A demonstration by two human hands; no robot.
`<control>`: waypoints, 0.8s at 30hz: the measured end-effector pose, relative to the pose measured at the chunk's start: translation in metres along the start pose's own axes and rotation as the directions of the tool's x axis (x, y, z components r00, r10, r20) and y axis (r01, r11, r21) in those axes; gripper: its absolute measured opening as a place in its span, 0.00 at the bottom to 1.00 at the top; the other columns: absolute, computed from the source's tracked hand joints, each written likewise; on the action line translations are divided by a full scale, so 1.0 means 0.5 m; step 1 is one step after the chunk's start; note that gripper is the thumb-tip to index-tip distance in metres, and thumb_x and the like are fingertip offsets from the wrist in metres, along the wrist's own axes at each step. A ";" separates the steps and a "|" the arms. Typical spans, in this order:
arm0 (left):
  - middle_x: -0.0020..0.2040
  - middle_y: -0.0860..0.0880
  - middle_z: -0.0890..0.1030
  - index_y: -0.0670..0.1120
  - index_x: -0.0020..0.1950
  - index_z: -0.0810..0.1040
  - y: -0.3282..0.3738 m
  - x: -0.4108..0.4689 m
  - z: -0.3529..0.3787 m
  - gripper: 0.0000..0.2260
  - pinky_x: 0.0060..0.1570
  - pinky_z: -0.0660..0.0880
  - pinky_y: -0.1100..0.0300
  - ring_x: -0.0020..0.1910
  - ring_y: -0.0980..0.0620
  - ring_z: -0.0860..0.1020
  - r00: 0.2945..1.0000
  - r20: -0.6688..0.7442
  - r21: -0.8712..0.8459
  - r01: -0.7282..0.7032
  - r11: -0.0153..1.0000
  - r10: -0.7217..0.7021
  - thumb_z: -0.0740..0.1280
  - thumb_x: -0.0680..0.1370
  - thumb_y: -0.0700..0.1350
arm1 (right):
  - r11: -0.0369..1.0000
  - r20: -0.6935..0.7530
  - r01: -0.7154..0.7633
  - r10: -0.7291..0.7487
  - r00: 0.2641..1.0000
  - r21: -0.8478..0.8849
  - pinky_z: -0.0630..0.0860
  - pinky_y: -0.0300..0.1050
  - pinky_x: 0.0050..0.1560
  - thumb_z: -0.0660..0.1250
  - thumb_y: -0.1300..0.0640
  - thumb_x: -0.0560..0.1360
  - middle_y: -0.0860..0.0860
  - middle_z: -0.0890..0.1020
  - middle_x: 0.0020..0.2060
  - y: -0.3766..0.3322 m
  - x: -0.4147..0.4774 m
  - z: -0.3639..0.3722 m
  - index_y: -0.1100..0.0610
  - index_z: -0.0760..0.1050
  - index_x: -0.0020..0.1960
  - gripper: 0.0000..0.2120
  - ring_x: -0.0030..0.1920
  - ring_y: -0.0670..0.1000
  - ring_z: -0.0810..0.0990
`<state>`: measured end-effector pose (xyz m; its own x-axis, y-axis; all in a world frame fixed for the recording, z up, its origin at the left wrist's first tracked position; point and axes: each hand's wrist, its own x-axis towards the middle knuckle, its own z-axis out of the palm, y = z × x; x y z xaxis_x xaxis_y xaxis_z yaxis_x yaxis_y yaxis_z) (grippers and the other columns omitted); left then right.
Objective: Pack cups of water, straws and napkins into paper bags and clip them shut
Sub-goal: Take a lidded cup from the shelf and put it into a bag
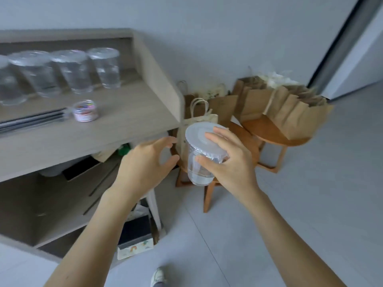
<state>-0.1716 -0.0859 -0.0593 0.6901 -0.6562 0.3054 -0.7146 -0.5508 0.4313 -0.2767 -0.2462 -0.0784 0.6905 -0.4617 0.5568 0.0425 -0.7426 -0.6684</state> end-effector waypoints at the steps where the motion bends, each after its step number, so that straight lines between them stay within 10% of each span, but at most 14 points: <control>1: 0.57 0.55 0.79 0.55 0.65 0.72 0.027 0.011 0.029 0.17 0.47 0.74 0.55 0.54 0.50 0.77 0.999 0.035 -0.005 -0.038 0.999 0.039 0.65 0.76 0.52 | 1.000 -0.025 -0.023 0.023 0.999 -0.020 0.64 0.23 0.57 0.72 0.50 0.64 0.44 0.73 0.59 0.027 -0.012 -0.026 0.57 0.79 0.57 0.23 0.61 0.40 0.70; 24: 0.53 0.53 0.80 0.52 0.62 0.74 0.456 0.629 0.575 0.15 0.46 0.76 0.53 0.51 0.50 0.77 0.895 0.268 -0.175 -0.318 0.932 0.356 0.65 0.76 0.51 | 0.884 -0.274 -0.267 0.167 0.947 -0.383 0.66 0.28 0.55 0.69 0.44 0.65 0.54 0.78 0.59 0.683 0.259 -0.407 0.58 0.79 0.56 0.24 0.59 0.47 0.70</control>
<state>-0.1507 -0.5661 -0.1089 0.3326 -0.9217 0.1999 -0.8653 -0.2140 0.4532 -0.3199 -0.6584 -0.1344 0.4633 -0.6943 0.5507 -0.4234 -0.7194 -0.5507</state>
